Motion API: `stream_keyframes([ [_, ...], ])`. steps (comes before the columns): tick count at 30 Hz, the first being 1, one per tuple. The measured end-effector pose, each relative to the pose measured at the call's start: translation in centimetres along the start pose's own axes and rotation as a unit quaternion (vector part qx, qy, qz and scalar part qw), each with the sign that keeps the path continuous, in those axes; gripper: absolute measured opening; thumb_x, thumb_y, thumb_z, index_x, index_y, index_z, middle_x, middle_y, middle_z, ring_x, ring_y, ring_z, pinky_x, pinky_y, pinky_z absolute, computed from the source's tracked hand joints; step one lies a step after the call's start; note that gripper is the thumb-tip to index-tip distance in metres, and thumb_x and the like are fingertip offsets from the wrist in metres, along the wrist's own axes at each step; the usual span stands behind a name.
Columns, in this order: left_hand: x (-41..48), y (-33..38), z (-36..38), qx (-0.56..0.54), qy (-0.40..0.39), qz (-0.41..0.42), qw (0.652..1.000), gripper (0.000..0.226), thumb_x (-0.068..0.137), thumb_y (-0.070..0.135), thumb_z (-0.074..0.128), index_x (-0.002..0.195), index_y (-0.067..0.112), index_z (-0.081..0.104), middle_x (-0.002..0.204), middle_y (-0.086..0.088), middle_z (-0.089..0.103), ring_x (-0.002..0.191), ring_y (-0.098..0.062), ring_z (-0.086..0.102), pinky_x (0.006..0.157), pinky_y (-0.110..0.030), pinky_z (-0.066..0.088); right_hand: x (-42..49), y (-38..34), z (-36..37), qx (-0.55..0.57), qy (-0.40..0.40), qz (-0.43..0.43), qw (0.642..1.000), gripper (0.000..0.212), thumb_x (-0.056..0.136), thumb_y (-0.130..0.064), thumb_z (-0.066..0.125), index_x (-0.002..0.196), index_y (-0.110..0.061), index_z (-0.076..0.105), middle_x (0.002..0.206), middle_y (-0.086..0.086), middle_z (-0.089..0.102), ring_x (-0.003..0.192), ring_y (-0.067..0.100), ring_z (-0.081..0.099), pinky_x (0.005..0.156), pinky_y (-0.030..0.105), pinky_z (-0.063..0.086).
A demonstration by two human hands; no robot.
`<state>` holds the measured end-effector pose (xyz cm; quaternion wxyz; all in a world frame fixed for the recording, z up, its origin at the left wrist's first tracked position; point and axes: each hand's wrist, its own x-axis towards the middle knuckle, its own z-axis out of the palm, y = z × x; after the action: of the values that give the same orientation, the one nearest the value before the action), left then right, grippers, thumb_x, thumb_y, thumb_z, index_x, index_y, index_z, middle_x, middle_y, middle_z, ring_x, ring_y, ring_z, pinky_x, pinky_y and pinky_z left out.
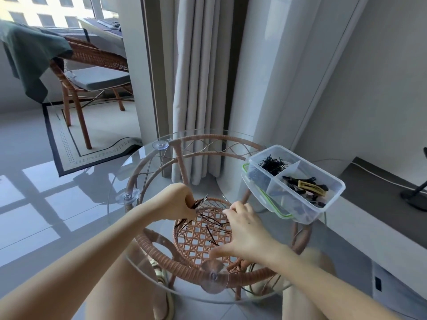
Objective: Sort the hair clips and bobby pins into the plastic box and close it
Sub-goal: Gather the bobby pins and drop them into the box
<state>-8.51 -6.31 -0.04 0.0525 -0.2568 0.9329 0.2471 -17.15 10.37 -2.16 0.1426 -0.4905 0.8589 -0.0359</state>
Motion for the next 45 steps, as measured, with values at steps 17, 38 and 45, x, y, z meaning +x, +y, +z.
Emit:
stream_keyframes([
  [17, -0.8, 0.5, -1.9, -0.249, 0.066, -0.111, 0.96, 0.01, 0.076, 0.007, 0.065, 0.082, -0.001, 0.069, 0.069, -0.006, 0.067, 0.057, -0.011, 0.063, 0.049, -0.013, 0.054, 2.0, -2.1, 0.3, 0.062, 0.105, -0.044, 0.992, 0.009, 0.086, -0.001, 0.047, 0.081, -0.002, 0.055, 0.095, 0.018, 0.062, 0.08, 0.026, 0.05, 0.066, 0.032, 0.038],
  [38, 10.0, 13.3, -4.9, -0.352, 0.035, -0.027, 0.935, 0.011, 0.076, 0.007, 0.065, 0.068, 0.0, 0.062, 0.057, -0.006, 0.057, 0.039, -0.008, 0.056, 0.045, -0.019, 0.053, 8.4, 11.8, -11.5, 0.507, 0.322, 0.181, 0.779, 0.03, 0.077, 0.0, 0.055, 0.049, -0.011, 0.05, 0.05, 0.004, 0.041, 0.043, 0.016, 0.035, 0.053, 0.026, 0.036],
  [45, 15.0, 17.1, -2.0, -0.017, 0.049, 0.023, 0.998, 0.03, 0.073, 0.01, 0.055, 0.047, 0.012, 0.04, 0.015, 0.006, 0.035, 0.032, -0.008, 0.046, 0.048, -0.018, 0.045, 11.1, 14.3, -10.3, 0.483, 0.236, 0.264, 0.801, 0.008, 0.072, -0.002, 0.057, 0.066, -0.003, 0.052, 0.056, 0.006, 0.043, 0.036, 0.016, 0.043, 0.045, 0.023, 0.045],
])
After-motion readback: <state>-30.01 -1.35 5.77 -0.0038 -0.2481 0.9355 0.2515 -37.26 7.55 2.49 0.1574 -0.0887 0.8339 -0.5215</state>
